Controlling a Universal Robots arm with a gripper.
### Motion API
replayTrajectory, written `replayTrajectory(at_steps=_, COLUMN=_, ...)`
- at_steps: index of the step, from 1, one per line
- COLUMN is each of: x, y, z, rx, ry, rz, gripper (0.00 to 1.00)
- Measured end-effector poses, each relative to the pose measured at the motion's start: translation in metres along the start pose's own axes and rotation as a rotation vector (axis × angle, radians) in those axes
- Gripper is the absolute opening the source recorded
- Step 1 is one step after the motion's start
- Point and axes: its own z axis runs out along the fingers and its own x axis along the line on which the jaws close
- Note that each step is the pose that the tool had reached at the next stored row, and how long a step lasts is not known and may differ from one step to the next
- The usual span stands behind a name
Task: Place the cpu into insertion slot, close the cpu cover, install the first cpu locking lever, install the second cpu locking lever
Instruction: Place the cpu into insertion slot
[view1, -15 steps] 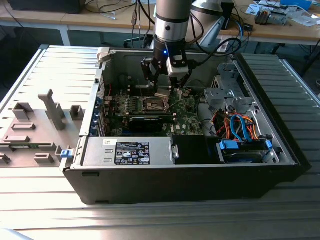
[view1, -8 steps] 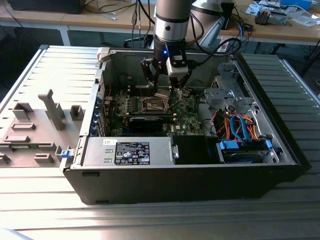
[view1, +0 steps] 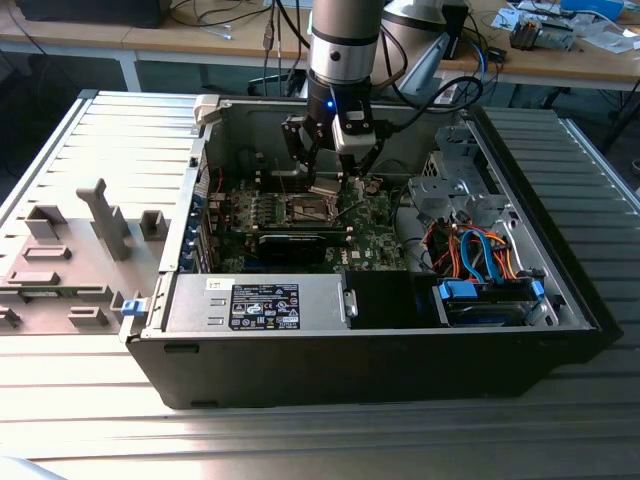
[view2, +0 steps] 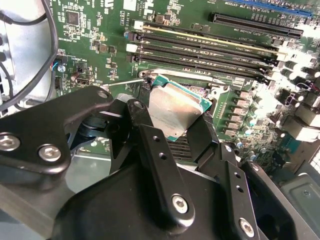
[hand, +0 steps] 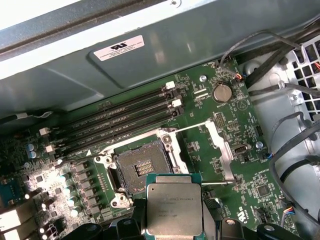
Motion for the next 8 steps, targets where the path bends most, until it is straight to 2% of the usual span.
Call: replayTrajectory(at_steps=8, x=0.0, y=0.0, z=0.0, rx=0.0014, ry=-0.0001, rz=0.009, gripper=0.54)
